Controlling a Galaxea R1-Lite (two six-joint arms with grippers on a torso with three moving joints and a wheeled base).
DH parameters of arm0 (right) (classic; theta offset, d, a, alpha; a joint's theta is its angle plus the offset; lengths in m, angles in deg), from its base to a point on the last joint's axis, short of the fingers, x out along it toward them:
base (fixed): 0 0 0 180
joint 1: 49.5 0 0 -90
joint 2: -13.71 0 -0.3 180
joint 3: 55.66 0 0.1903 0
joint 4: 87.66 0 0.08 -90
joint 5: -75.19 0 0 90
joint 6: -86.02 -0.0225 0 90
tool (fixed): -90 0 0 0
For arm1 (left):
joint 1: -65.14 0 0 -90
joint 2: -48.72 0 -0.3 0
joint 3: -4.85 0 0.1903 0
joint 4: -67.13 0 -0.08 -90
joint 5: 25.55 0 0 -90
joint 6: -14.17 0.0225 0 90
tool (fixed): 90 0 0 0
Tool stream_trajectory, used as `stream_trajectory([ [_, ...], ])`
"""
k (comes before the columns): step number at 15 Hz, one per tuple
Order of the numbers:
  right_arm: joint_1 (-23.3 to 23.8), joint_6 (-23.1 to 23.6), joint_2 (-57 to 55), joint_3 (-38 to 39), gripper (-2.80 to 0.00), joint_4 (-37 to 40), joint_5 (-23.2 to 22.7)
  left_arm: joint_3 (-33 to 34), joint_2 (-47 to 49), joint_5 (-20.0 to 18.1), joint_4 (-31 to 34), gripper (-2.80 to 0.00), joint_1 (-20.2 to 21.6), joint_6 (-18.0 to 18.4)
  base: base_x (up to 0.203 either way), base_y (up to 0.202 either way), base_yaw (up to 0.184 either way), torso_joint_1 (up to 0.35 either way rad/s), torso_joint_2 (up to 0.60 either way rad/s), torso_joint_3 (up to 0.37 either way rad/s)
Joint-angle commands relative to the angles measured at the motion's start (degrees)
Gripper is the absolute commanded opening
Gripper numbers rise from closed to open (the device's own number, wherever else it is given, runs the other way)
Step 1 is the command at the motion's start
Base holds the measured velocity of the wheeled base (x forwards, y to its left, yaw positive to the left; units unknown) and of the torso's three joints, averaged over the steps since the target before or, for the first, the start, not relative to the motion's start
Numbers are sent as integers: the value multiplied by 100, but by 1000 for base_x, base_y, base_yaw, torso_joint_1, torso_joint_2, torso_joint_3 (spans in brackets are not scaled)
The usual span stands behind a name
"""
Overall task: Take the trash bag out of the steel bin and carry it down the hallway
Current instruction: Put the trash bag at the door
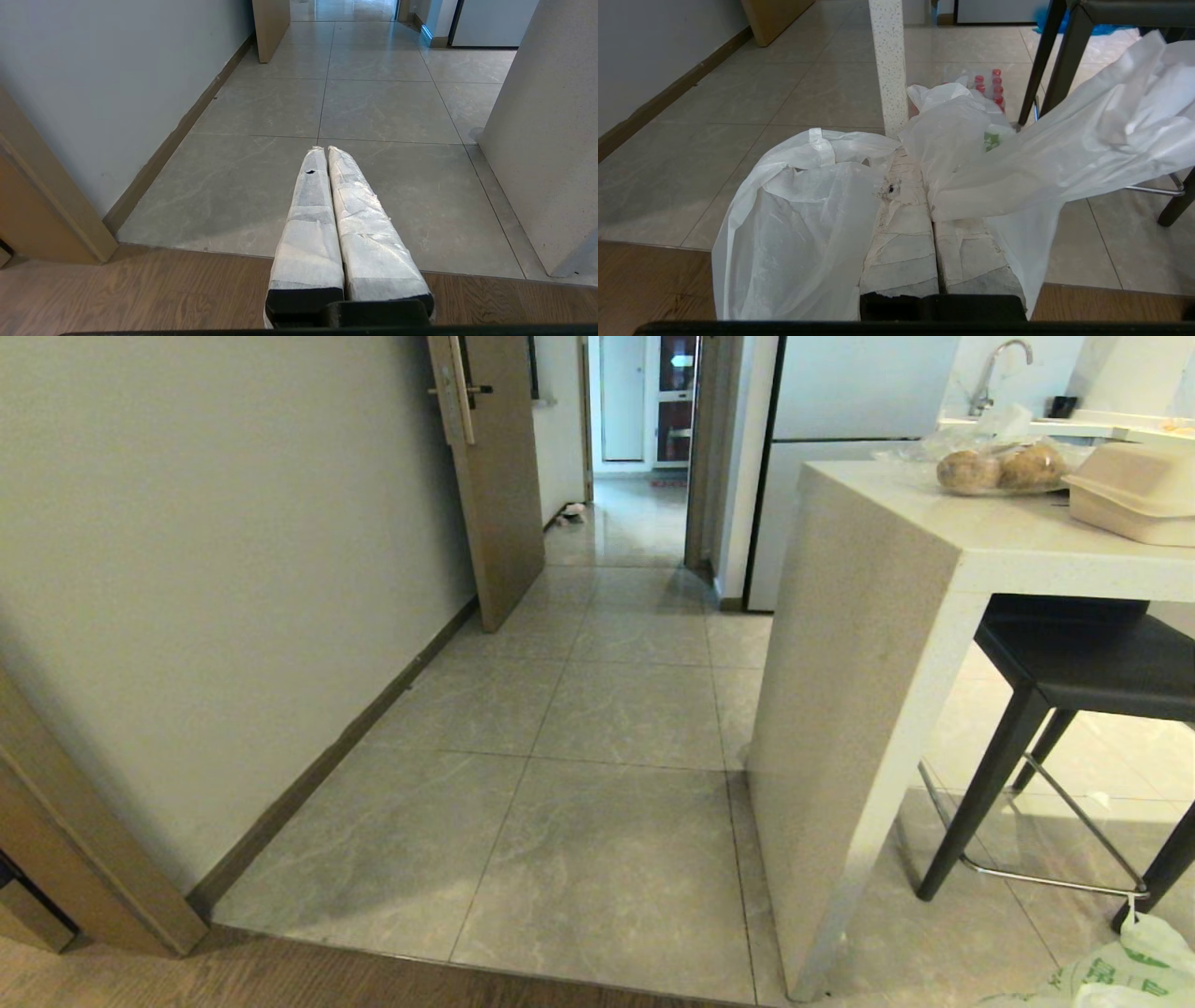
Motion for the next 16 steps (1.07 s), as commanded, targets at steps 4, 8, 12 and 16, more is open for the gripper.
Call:
stream_trajectory([
  [4,2,-20,-6,0,-280,-2,0,0,-2,0,-1,-280,0,-11,0,0,0,0,0,0],
  [8,0,-20,-5,9,-280,-20,0,0,-2,0,-1,-280,0,-11,3,-9,115,2,2,3],
  [12,0,-20,-14,0,-280,6,0,0,-2,0,-1,-280,0,-16,2,-10,87,2,3,1],
  [16,1,-28,-14,0,-280,-8,0,0,-2,0,-1,-280,0,-19,0,8,-64,1,1,2],
])
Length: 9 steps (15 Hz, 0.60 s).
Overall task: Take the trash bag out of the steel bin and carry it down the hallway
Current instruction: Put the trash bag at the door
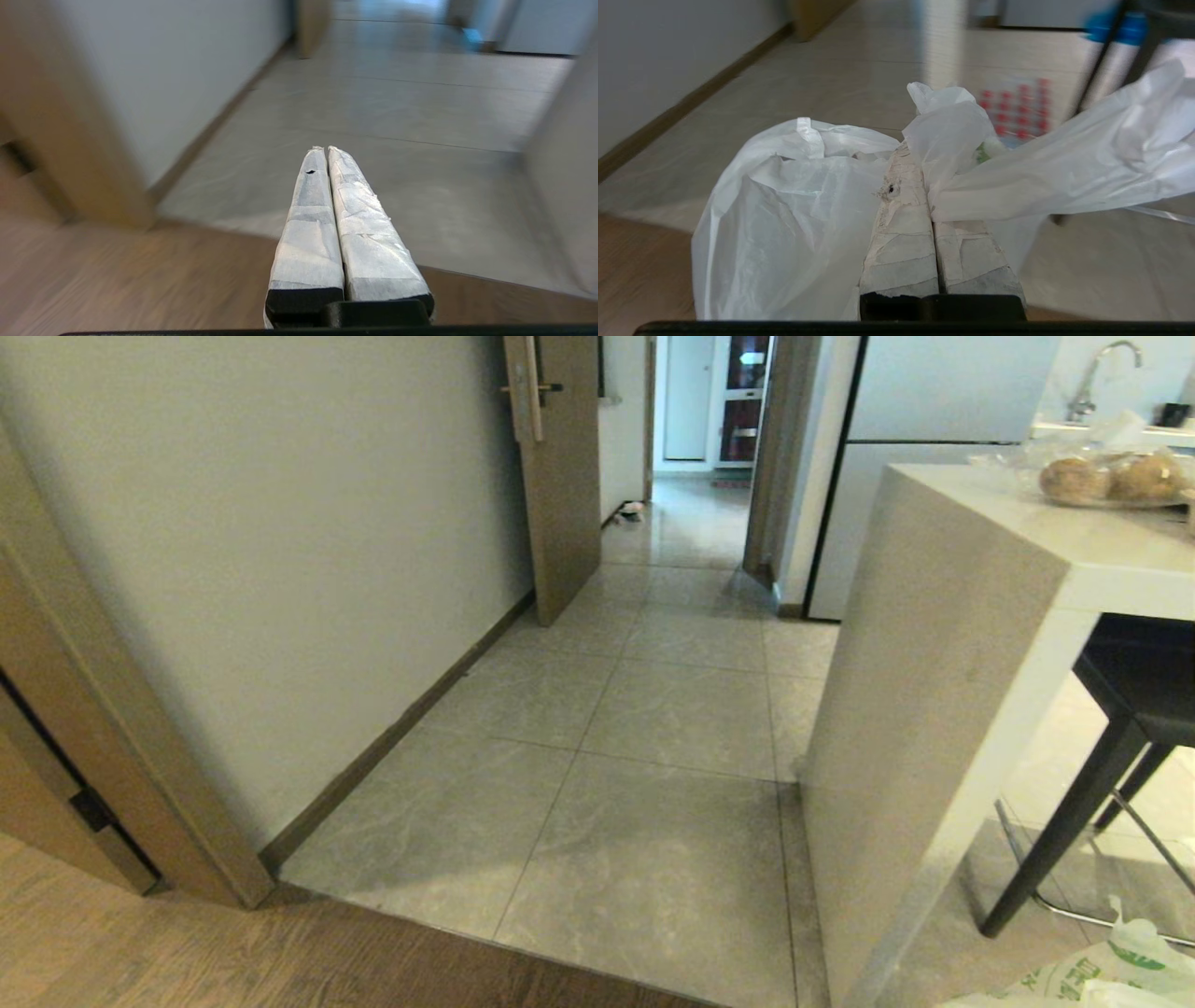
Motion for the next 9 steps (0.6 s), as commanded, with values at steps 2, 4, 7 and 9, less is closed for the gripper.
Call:
stream_trajectory([
  [2,-5,-3,-11,0,-280,10,0,0,-2,0,2,-280,0,-4,-6,14,-171,2,0,1],
  [4,-5,-3,-11,0,-280,1,0,0,-2,0,2,-280,0,-4,-1,14,-165,2,2,1],
  [7,-5,6,-11,0,-280,19,0,0,-2,0,2,-280,0,4,-5,12,-117,2,0,3],
  [9,-5,-3,-11,0,-280,1,0,0,-2,0,2,-280,0,4,0,0,0,0,0,0],
])
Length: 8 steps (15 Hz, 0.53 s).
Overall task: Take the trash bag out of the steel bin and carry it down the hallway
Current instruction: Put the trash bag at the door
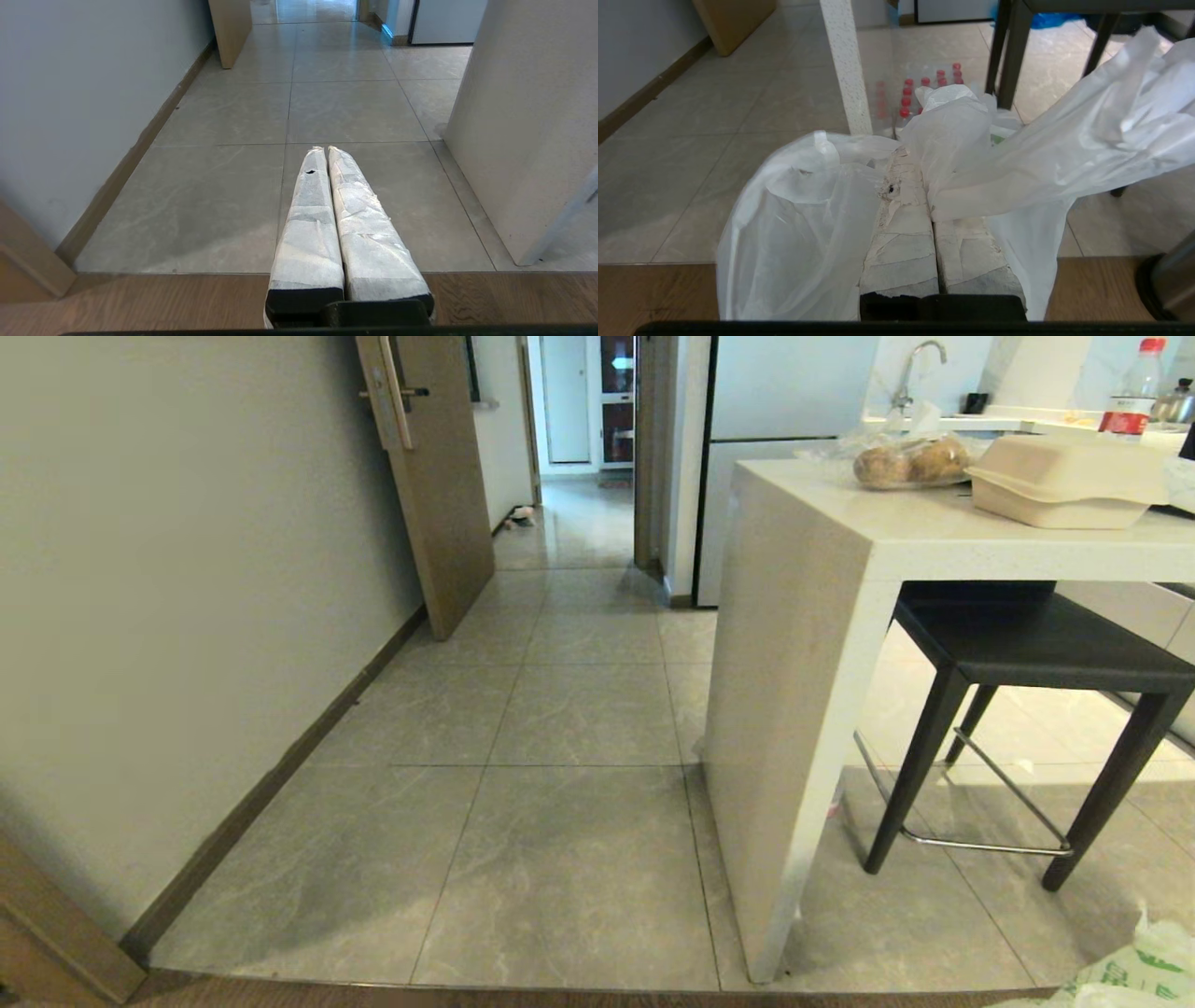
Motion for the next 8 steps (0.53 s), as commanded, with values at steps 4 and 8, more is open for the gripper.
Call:
stream_trajectory([
  [4,0,-3,-11,2,-280,1,-2,0,-2,0,4,-280,0,-8,0,0,0,0,0,0],
  [8,0,-12,-11,8,-280,-2,-2,0,-2,0,4,-280,0,9,157,128,-1,1,2,2],
])
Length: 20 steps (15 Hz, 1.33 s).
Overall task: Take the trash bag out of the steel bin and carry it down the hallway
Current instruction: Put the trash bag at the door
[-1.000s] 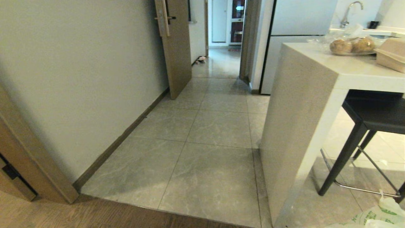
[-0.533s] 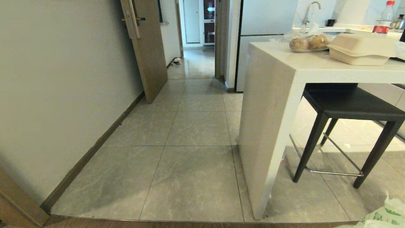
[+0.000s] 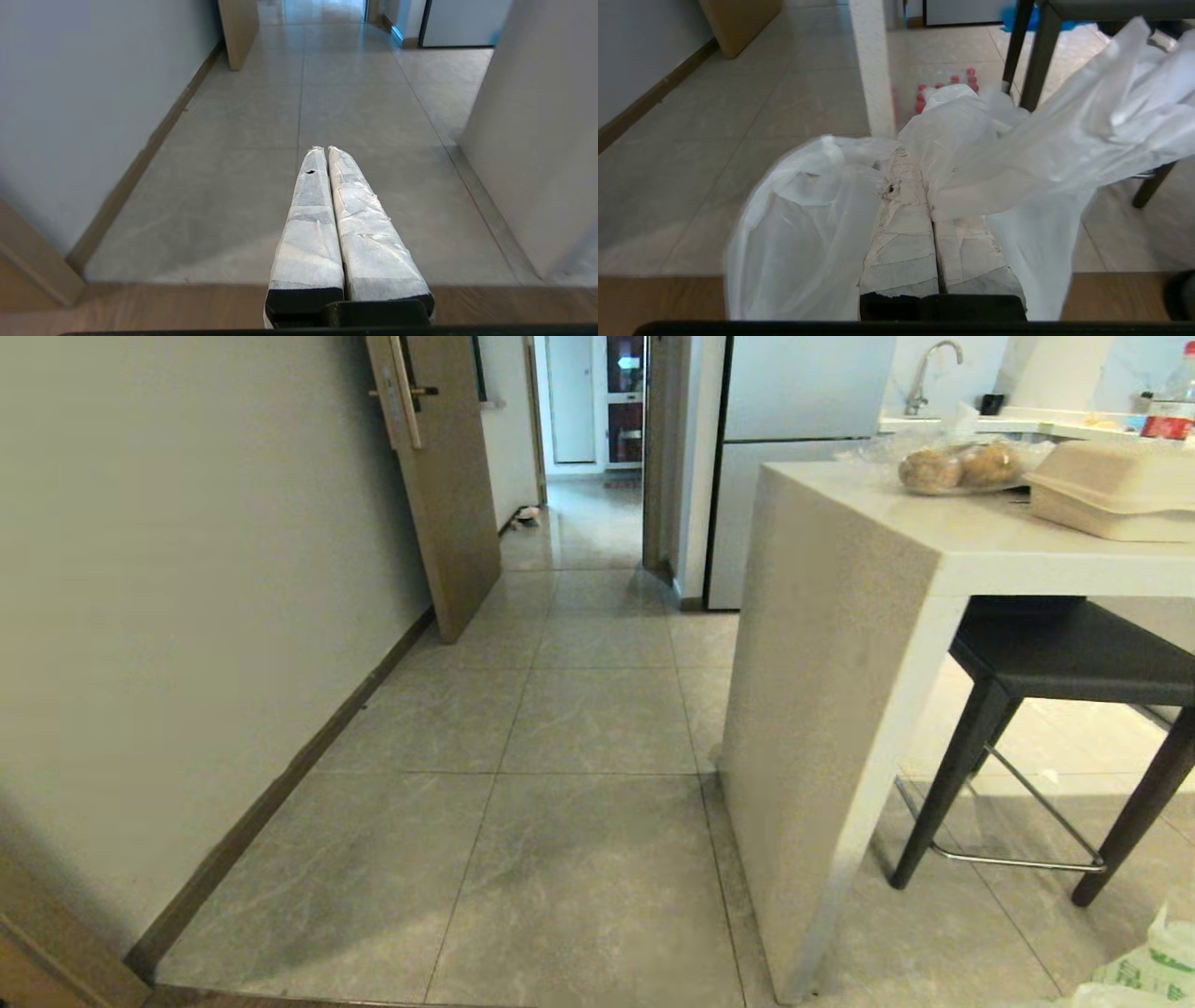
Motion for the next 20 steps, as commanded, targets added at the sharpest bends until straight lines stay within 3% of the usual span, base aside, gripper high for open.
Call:
stream_trajectory([
  [1,-8,-7,-9,4,-280,11,0,0,-2,0,6,-280,5,7,185,183,1,-9,7,1],
  [12,-8,-7,-9,4,-280,2,0,0,-2,0,6,-280,5,-9,177,184,3,2,3,2],
  [17,-8,-7,-9,4,-280,2,0,0,-2,0,-3,-280,5,34,4,19,3,0,1,-1],
  [20,-8,-7,-9,4,-280,2,0,0,-2,0,-3,-280,5,7,141,3,0,4,3,5],
])
